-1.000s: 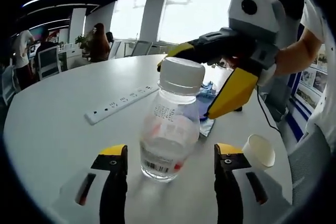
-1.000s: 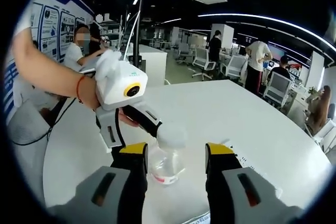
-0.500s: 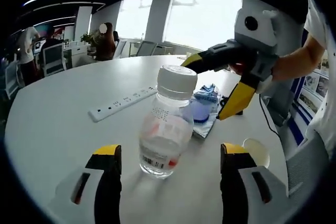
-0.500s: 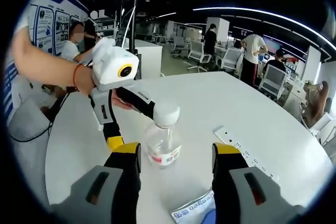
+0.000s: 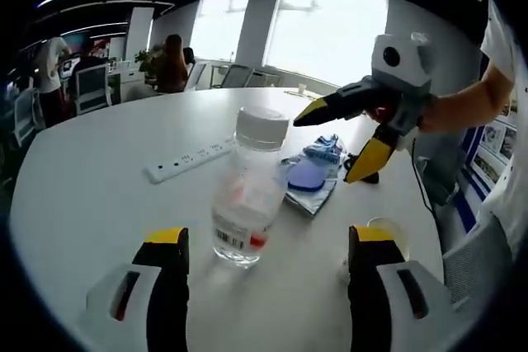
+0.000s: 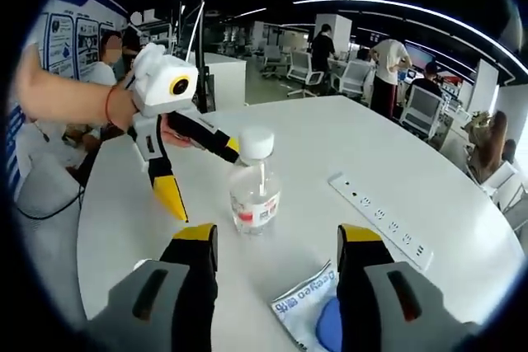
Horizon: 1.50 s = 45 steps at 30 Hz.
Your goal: Arrange the tabletop items into an orderly group along one side of the table until the central work area is clear of visible clutter.
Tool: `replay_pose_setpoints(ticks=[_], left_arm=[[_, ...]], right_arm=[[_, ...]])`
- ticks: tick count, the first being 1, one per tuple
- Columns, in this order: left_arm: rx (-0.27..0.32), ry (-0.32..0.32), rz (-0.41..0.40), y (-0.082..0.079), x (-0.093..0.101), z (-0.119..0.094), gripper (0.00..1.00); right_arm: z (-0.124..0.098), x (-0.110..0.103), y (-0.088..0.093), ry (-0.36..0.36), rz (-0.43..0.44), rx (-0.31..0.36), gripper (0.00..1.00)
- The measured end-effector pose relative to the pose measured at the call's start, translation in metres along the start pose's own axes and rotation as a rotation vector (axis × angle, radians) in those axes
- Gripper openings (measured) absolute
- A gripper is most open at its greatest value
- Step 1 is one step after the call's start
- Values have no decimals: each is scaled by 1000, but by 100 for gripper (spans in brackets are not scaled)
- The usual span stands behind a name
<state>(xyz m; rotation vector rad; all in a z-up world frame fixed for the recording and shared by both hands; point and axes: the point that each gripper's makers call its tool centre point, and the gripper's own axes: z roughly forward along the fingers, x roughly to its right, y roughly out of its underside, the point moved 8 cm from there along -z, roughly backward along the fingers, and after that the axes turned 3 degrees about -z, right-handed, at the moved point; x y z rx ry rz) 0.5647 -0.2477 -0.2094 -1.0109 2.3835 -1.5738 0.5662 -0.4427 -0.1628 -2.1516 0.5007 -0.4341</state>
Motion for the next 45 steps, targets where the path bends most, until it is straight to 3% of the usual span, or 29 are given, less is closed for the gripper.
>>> replay_pose_setpoints(ticks=[14,27,33,36,45], left_arm=[[32,-58,-24,3,25,-29,81],[68,-107,-56,12,47,-60,80],[94,-134,-70,15,56,-76,80],[104,-148,-78,18,60,-84,80],[128,-182,-107,29,72,-105,80]], right_arm=[[-25,-12,17,13,37,-50,56],[-31,-45,32,-39,73,-131,54],[-27,-58,42,-69,90,-186,48],[-23,-66,49,-87,85,-230,43],[-11,-74,57,-109,119,-280,26]])
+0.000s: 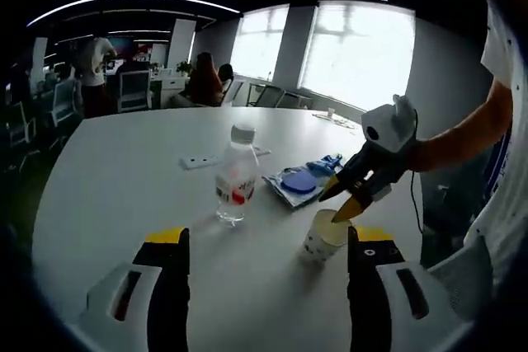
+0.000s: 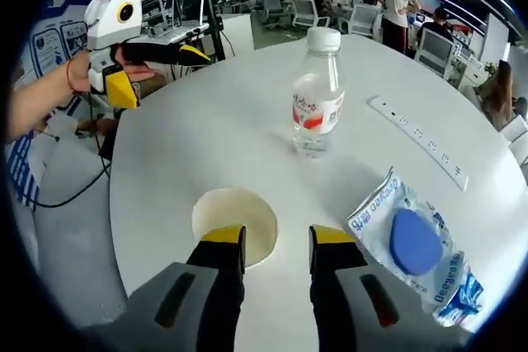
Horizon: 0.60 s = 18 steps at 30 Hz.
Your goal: Arrange the tabletop items into an orderly group along one side of the table until the central work area is clear of visible clutter.
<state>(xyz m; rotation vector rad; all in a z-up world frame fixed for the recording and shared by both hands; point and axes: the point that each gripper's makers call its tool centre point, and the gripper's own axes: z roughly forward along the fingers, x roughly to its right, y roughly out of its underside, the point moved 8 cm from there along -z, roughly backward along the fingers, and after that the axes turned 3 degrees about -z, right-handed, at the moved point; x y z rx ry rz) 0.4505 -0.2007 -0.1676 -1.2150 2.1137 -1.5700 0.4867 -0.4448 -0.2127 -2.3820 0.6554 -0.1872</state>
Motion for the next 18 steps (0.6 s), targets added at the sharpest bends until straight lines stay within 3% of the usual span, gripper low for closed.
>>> replay_pose_setpoints(ticks=[9,18], left_arm=[[17,-27,-17,6,3,-16,80],[8,-36,-29,14,4,-22,80]], right_arm=[[10,2,4,11,14,-56,0],[10,2,2,-10,74,-50,0]])
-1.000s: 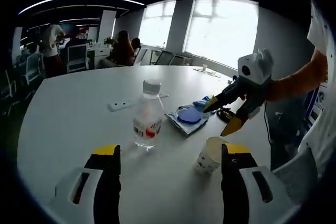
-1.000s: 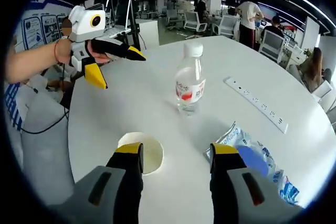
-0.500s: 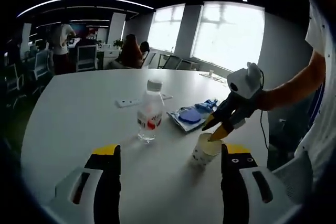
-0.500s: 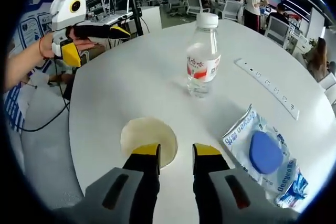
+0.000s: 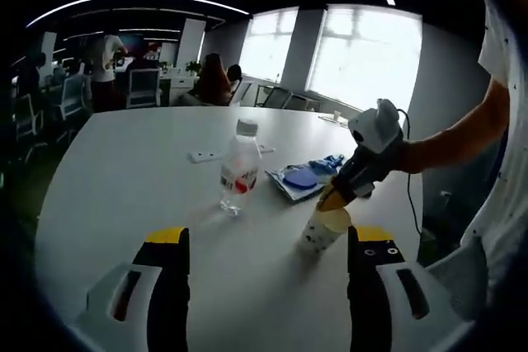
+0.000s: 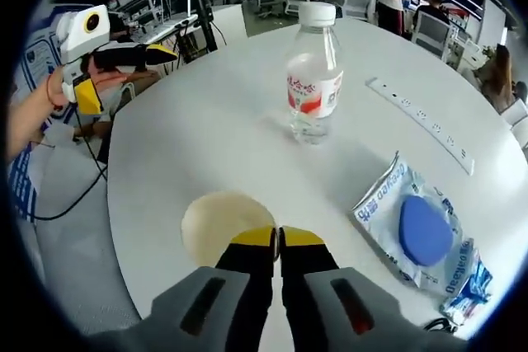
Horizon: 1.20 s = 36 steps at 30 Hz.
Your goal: Arrange the tabletop items into an orderly group along one side of the table until the central work area is clear of visible clutter.
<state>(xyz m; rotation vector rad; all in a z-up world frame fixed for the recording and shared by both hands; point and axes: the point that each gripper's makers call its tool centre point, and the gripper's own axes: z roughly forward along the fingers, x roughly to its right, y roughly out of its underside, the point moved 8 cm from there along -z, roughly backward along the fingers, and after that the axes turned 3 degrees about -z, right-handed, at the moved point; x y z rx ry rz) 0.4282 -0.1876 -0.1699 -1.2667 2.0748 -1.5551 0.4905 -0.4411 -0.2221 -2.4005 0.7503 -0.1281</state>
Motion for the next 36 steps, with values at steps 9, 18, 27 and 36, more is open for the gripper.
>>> replay_pose_setpoints(ticks=[9,18,27,36], left_arm=[[-20,11,-5,10,6,0,81],[-22,23,-12,15,13,0,80],[-19,35,-19,17,17,1,80],[-23,38,-23,19,17,2,80]], right_arm=[[-13,14,-15,6,0,37,0],[-28,38,-40,53,9,75,0],[-17,72,-60,70,44,75,0],[4,92,-67,35,98,31,0]])
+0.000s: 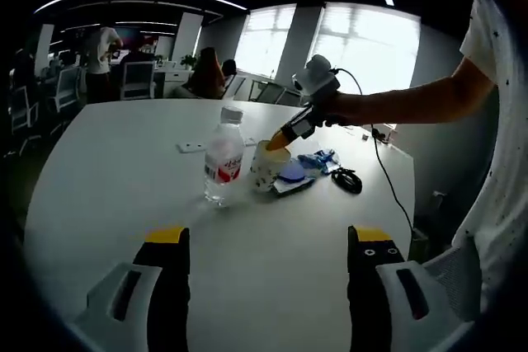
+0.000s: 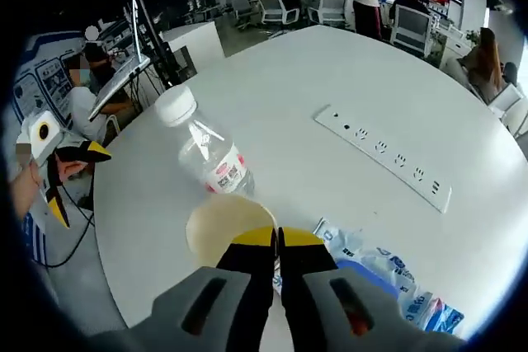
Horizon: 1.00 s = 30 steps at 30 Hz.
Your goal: Arrange the tabletop items into an orderly group along one side of the table until the central work area is clear of visible clutter.
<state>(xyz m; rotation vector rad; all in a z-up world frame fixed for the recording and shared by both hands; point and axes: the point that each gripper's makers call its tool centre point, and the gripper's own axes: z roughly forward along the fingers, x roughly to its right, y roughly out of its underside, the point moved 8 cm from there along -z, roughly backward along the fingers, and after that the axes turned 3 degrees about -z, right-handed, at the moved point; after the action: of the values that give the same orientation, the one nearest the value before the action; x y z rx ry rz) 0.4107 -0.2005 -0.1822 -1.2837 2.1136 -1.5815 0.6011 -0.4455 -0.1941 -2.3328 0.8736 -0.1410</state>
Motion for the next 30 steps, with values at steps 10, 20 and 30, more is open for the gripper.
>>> replay_pose_setpoints(ticks=[10,20,30], left_arm=[[-6,3,-8,3,-1,2,79],[-1,-1,-15,4,-4,1,79],[-3,3,-21,5,-3,5,79]], right_arm=[[26,20,-3,-24,26,-51,0],[34,23,1,-22,23,-77,0],[35,24,-2,-34,26,-62,0]])
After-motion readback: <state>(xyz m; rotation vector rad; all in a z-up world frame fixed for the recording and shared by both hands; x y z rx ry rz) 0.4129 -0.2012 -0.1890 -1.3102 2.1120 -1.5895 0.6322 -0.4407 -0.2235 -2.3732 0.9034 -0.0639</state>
